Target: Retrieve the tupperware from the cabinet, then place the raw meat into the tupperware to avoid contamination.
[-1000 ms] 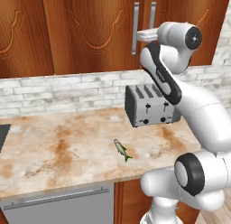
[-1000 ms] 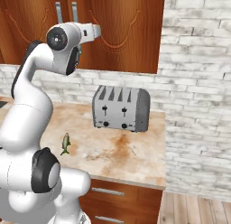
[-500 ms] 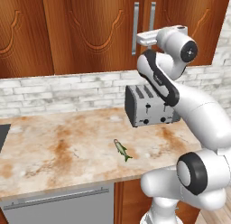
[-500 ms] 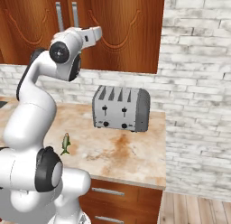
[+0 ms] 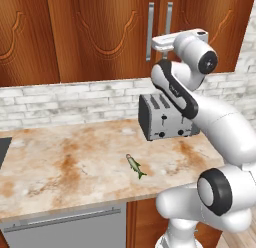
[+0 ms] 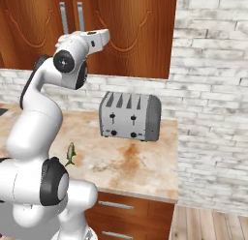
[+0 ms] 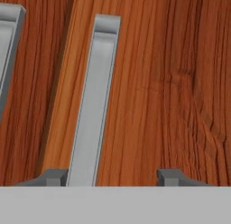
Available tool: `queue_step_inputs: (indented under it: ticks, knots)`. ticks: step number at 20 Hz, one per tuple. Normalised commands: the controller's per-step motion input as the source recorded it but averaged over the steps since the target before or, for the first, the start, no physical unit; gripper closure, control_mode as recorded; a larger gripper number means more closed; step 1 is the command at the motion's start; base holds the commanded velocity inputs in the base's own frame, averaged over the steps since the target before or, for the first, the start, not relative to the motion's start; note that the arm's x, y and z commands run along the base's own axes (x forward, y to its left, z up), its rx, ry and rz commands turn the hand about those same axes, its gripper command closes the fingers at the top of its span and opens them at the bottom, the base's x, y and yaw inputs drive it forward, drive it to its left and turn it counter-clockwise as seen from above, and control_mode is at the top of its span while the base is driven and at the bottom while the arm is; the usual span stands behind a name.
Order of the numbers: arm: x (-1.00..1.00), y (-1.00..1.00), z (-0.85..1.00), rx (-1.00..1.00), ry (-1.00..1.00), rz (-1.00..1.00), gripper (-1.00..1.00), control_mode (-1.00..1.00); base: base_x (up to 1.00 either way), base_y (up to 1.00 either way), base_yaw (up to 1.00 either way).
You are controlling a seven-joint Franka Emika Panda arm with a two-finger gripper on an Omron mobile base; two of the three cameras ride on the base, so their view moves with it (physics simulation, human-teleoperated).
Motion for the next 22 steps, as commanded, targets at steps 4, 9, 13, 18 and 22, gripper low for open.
queue_step_inputs:
  ticks: [4, 9, 13, 18, 22]
  knots:
    - [-0.03, 0.0, 0.0, -0.01, -0.09, 0.01, 1.0, -1.0, 0.0, 0.0, 0.0]
    - [-0.32, 0.0, 0.0, 0.0, -0.1, 0.08, 1.0, -1.0, 0.0, 0.0, 0.0]
    - [-0.47, 0.0, 0.0, 0.0, -0.09, 0.12, 1.0, -1.0, 0.0, 0.0, 0.0]
    - [-0.49, -0.18, 0.0, 0.0, -0.1, 0.12, 1.0, -1.0, 0.0, 0.0, 0.0]
    - [-0.45, -0.55, 0.0, 0.0, -0.11, 0.12, 1.0, -1.0, 0.0, 0.0, 0.0]
